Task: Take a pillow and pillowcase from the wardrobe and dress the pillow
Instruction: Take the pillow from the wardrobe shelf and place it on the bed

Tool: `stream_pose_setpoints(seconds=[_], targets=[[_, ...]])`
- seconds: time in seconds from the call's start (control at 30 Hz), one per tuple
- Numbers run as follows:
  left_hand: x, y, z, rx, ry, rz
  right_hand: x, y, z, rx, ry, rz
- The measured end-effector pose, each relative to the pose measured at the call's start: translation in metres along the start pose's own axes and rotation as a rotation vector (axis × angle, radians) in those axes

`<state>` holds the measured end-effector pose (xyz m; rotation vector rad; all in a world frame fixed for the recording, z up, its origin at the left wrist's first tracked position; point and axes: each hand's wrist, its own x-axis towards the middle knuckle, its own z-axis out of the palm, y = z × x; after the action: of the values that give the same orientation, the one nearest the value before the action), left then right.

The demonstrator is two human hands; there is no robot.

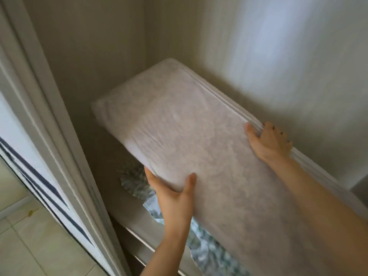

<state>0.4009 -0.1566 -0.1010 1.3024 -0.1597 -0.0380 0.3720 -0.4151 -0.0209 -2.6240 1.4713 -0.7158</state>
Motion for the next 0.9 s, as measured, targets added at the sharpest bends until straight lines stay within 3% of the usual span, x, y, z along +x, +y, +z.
stream_pose_setpoints(seconds=[0.17,0.43,0.6,0.9], targets=[[-0.022,0.056,0.002,0.050,0.003,0.115,-0.028,0.010,-0.048,0.195,0.043,0.065],[-0.092,0.131,-0.015,0.171,0.061,0.339,-0.085,0.031,-0.112,0.677,-0.031,0.236],[-0.152,0.154,-0.043,0.203,0.133,0.451,-0.126,0.042,-0.141,0.806,-0.051,0.277],[-0.221,0.197,-0.123,0.251,0.320,0.571,-0.215,0.019,-0.179,1.062,-0.223,0.176]])
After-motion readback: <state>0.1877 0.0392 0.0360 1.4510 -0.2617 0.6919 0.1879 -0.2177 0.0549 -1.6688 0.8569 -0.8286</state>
